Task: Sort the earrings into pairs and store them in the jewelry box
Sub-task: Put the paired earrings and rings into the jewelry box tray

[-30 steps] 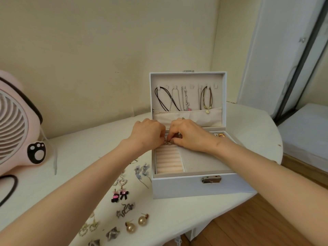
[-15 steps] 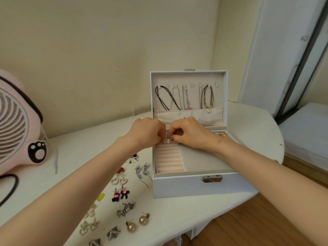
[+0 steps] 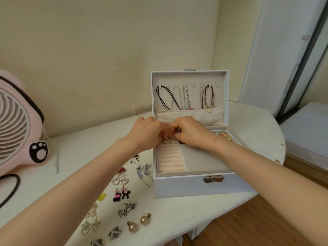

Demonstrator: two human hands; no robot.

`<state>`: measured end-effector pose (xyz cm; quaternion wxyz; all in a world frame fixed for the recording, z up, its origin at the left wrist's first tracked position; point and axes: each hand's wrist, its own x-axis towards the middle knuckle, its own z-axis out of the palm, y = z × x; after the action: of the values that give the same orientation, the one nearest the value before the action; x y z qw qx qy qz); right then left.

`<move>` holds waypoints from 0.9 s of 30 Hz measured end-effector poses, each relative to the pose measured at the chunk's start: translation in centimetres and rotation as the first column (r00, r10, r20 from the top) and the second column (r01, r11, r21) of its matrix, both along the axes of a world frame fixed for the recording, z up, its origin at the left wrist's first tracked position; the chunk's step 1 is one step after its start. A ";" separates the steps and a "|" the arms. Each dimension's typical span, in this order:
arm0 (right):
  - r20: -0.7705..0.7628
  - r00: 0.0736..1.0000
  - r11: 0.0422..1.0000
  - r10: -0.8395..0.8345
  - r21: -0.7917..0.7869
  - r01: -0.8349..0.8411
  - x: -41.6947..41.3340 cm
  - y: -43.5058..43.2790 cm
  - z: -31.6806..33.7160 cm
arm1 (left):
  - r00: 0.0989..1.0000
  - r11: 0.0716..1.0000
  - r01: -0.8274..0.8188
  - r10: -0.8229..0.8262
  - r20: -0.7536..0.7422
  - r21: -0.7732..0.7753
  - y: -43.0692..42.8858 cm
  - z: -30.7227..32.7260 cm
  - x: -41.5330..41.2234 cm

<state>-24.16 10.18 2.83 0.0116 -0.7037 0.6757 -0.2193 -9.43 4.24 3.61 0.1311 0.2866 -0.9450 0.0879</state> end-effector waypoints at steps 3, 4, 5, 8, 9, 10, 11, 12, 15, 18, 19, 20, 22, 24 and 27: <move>-0.010 0.999 0.999 0.036 0.002 -0.036 0.1 0.3 0.1 | 1.000 1.000 0.001 -0.001 -0.012 -0.012 0.1 -0.1 0.0; -0.015 0.999 0.999 0.045 0.002 -0.045 0.0 0.5 0.2 | 1.000 1.000 0.000 0.000 -0.016 -0.019 0.1 -0.1 0.0; -0.021 0.999 0.999 0.048 0.007 -0.048 0.0 0.6 0.2 | 1.000 1.000 -0.001 0.001 -0.021 -0.022 0.1 -0.2 0.0; -0.036 0.998 0.998 0.050 0.026 -0.049 -0.2 0.8 0.1 | 0.999 1.000 -0.008 0.008 -0.036 0.012 0.1 -0.2 0.1; -0.033 0.998 0.998 0.048 0.030 -0.047 -0.2 0.9 0.1 | 0.999 0.999 -0.010 0.011 -0.031 0.032 0.1 -0.1 0.1; -0.022 0.999 0.998 0.045 0.032 -0.045 -0.2 1.0 0.1 | 1.000 0.999 -0.012 0.013 -0.023 0.051 0.1 0.0 0.1; -0.007 0.999 0.998 0.044 0.036 -0.043 -0.2 1.1 0.1 | 1.000 0.998 -0.014 0.015 -0.015 0.069 0.1 0.1 0.1; 0.008 0.999 0.998 0.044 0.041 -0.044 -0.2 1.1 0.1 | 1.000 0.996 -0.018 0.019 -0.006 0.086 0.1 0.2 0.2; 0.031 0.998 0.998 0.052 0.042 -0.053 -0.1 1.1 0.1 | 0.999 0.990 -0.044 0.041 0.025 0.132 0.0 0.5 0.2; 0.054 0.998 0.999 0.040 0.034 -0.042 -0.1 0.9 0.0 | 0.999 0.989 -0.054 0.054 0.003 0.135 0.2 0.3 -0.1; 0.062 0.997 0.999 0.036 0.026 -0.038 -0.1 0.9 0.0 | 0.998 0.990 -0.057 0.060 -0.020 0.128 0.3 0.1 -0.2; 0.065 0.997 0.999 0.033 0.017 -0.034 0.0 0.9 -0.1 | 0.997 0.991 -0.063 0.069 -0.044 0.120 0.5 -0.1 -0.3; 0.061 0.998 1.000 0.024 0.000 -0.024 0.0 0.9 -0.1 | 0.992 0.991 -0.078 0.088 -0.085 0.108 0.5 -0.5 -0.5; 0.051 0.999 1.000 0.007 -0.008 -0.007 -0.1 1.0 -0.1 | 0.989 0.989 -0.085 0.098 -0.108 0.122 0.4 -0.4 -0.3; 0.063 0.998 1.000 -0.013 -0.015 0.014 -0.6 1.2 -0.1 | 0.991 0.980 -0.067 0.088 -0.104 0.188 0.3 0.1 0.2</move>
<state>-24.72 11.38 2.69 0.0258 -0.6920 0.6779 -0.2467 -9.26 4.53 3.71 0.1529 0.3387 -0.9283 -0.0111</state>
